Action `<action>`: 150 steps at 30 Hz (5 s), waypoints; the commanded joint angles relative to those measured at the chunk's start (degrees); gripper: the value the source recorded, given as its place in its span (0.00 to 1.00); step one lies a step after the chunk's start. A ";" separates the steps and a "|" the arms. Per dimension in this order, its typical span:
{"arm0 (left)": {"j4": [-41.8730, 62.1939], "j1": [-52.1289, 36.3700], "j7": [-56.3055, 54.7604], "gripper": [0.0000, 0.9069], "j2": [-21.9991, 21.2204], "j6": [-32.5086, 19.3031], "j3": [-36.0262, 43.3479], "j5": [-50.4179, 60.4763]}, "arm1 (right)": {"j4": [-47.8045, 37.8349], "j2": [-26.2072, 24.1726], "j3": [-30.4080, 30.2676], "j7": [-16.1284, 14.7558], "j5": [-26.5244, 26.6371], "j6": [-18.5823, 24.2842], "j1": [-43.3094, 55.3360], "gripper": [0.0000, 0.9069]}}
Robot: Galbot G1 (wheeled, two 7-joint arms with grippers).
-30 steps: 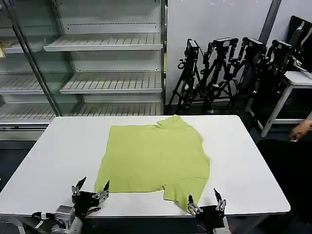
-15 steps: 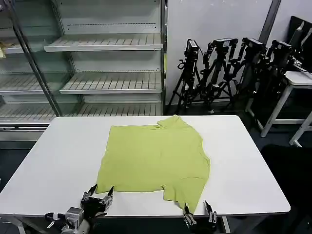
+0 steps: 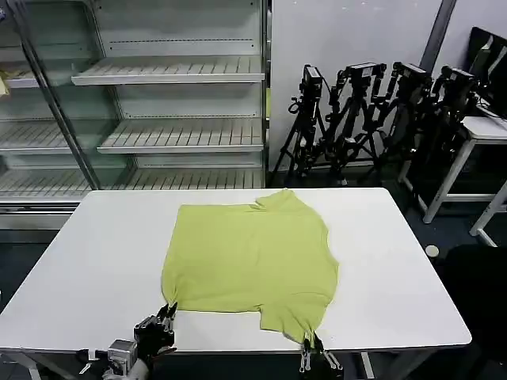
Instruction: Fold and organize the clothes.
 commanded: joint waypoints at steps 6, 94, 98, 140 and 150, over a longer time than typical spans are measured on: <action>-18.49 10.01 0.07 0.02 0.21 0.08 -5.89 2.03 | 14.96 -2.13 0.08 -0.07 -2.34 1.66 -6.87 0.00; 3.82 -7.99 -3.44 1.00 7.90 -4.63 -3.55 -9.30 | -13.51 -14.54 5.11 -1.24 14.52 -2.79 33.23 1.00; 4.28 -6.77 -3.57 1.00 7.09 -4.70 -4.20 -10.78 | -12.81 -13.57 7.75 -0.97 15.72 -2.86 30.19 1.00; 3.28 -2.90 -3.87 0.02 4.67 -4.09 -4.39 -13.62 | -6.06 -12.83 8.07 0.24 18.73 -3.60 17.89 0.00; -7.16 10.87 -5.86 0.02 2.71 -4.74 -9.21 -9.93 | 4.03 -13.65 8.87 0.31 14.40 -3.43 6.01 0.00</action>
